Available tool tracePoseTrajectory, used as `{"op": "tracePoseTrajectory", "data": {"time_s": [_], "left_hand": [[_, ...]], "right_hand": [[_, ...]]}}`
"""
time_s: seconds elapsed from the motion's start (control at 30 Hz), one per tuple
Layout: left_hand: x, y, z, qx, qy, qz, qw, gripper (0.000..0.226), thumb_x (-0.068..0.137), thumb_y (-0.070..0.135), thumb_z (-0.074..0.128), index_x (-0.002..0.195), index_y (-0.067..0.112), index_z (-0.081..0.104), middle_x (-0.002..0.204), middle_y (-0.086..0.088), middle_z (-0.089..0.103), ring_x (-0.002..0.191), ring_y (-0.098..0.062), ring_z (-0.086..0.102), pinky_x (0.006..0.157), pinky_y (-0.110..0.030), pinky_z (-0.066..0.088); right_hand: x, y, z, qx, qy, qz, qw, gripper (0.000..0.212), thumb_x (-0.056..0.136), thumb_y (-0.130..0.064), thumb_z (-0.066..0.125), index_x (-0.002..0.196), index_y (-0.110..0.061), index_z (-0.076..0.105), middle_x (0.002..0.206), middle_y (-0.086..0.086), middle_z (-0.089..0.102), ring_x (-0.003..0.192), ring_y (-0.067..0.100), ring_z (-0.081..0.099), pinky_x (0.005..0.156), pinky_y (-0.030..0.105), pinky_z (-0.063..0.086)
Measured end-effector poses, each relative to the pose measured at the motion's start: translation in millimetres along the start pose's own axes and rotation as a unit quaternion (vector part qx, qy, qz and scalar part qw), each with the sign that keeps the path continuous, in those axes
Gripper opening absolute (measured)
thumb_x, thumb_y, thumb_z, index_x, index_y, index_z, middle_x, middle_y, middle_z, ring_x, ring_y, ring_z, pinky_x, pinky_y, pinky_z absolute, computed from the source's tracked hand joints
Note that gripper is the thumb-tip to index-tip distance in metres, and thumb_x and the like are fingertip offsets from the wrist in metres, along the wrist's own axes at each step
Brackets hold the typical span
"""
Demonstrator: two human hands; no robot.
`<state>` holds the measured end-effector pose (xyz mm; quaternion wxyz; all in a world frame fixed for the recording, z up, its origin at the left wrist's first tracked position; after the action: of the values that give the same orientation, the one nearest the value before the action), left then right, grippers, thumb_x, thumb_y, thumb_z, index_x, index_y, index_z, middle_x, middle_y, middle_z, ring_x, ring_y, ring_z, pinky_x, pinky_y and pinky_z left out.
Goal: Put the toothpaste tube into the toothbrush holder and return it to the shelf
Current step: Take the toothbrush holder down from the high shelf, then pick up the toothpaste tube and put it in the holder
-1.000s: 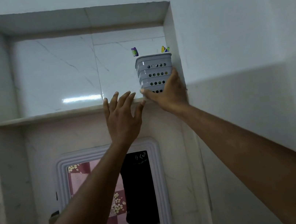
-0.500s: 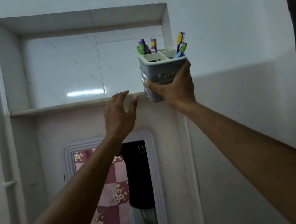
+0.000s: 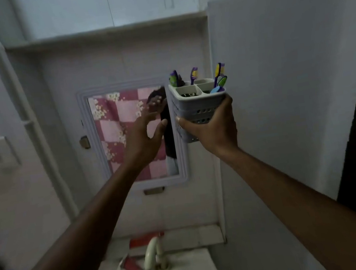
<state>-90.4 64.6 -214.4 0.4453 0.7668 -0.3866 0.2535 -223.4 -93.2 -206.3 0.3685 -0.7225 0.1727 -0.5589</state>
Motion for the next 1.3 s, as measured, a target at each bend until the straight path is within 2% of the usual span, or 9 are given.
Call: {"op": "tracePoseTrajectory", "data": {"time_s": [0.3,0.53,0.73,0.87,0.97,1.03,1.13,1.2,1.3], "left_hand": [[-98.2,-50.3,34.8,-0.001,-0.088,-0.101,0.991,0.070,0.098,0.070,0.057,0.143,0.017,0.063,0.142,-0.003,0.067,0.127,-0.016,0.063,0.103,-0.039,0.054],[-170.0,-121.2,74.3,-0.026,-0.154,-0.167,0.974,0.056,0.097,0.063,0.064,0.130,0.019,0.073,0.126,0.003,0.075,0.115,-0.012,0.070,0.097,-0.037,0.057],[-228.2,-220.6,97.7,0.024,-0.182,-0.230,0.956,0.041,0.103,0.050,0.063,0.128,0.019,0.073,0.129,-0.004,0.068,0.116,-0.020,0.064,0.097,-0.040,0.053],[-256.8,-291.2,101.8,0.035,-0.138,-0.350,0.926,0.034,0.105,0.035,0.061,0.119,0.007,0.074,0.118,-0.015,0.073,0.109,-0.034,0.070,0.093,-0.040,0.053],[-280.0,-339.5,102.2,0.061,-0.242,-0.418,0.873,0.027,0.094,0.016,0.067,0.120,0.008,0.073,0.120,-0.014,0.075,0.104,-0.037,0.074,0.092,-0.048,0.059],[-293.6,-363.7,102.0,0.107,-0.364,-0.367,0.849,0.045,0.079,0.026,0.075,0.122,0.015,0.076,0.126,-0.009,0.075,0.107,-0.034,0.074,0.089,-0.045,0.060],[-303.6,-381.5,106.0,0.222,-0.501,-0.199,0.812,0.046,0.079,0.041,0.071,0.121,0.025,0.079,0.129,-0.006,0.071,0.118,-0.033,0.065,0.089,-0.039,0.052],[-305.9,-392.6,110.0,0.270,-0.541,-0.115,0.788,0.038,0.085,0.038,0.074,0.122,0.031,0.074,0.132,-0.006,0.059,0.123,-0.032,0.055,0.102,-0.045,0.045],[-309.9,-408.1,110.9,0.305,-0.537,-0.046,0.785,0.035,0.085,0.036,0.078,0.119,0.030,0.071,0.132,-0.006,0.056,0.120,-0.030,0.052,0.100,-0.047,0.042]], "right_hand": [[-91.1,81.2,-0.6,-0.030,-0.080,0.104,0.991,0.131,0.052,-0.075,0.096,0.155,-0.016,0.040,0.146,0.002,0.063,0.127,0.026,0.069,0.096,0.049,0.062],[-165.4,154.1,21.1,-0.083,-0.159,0.204,0.962,0.126,0.053,-0.059,0.101,0.154,-0.016,0.039,0.149,0.006,0.062,0.133,0.033,0.065,0.105,0.047,0.056],[-236.2,212.4,52.9,-0.070,-0.194,0.305,0.930,0.104,0.059,-0.041,0.108,0.136,-0.017,0.042,0.136,0.000,0.060,0.128,0.029,0.065,0.096,0.036,0.053],[-273.1,243.6,76.8,-0.106,-0.223,0.353,0.903,0.102,0.053,-0.052,0.104,0.131,-0.029,0.042,0.135,0.001,0.065,0.124,0.031,0.068,0.095,0.043,0.059],[-291.7,260.2,95.9,-0.165,-0.235,0.371,0.883,0.117,0.043,-0.070,0.092,0.141,-0.028,0.043,0.135,0.008,0.061,0.123,0.036,0.065,0.095,0.046,0.058],[-301.0,271.4,109.6,-0.187,-0.239,0.380,0.874,0.126,0.039,-0.074,0.087,0.146,-0.024,0.042,0.134,0.010,0.061,0.122,0.038,0.064,0.096,0.048,0.058],[-312.8,282.9,127.0,-0.188,-0.234,0.394,0.869,0.128,0.045,-0.067,0.096,0.152,-0.023,0.040,0.140,0.007,0.065,0.126,0.035,0.067,0.094,0.045,0.060],[-321.2,287.9,136.4,-0.199,-0.212,0.399,0.870,0.126,0.049,-0.058,0.102,0.152,-0.021,0.041,0.141,0.006,0.066,0.127,0.033,0.068,0.093,0.040,0.058],[-334.4,290.9,140.8,-0.189,-0.172,0.401,0.880,0.129,0.047,-0.060,0.102,0.153,-0.020,0.040,0.143,0.003,0.066,0.128,0.029,0.068,0.095,0.039,0.060]]}}
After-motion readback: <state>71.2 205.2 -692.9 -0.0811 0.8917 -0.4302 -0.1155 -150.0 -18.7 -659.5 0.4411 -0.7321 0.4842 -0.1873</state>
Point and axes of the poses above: each hand's wrist, its own x-axis towards the middle knuckle, its own z-axis out of the palm, y = z × x, the point moved 1 cm from there along x, towards the middle knuckle
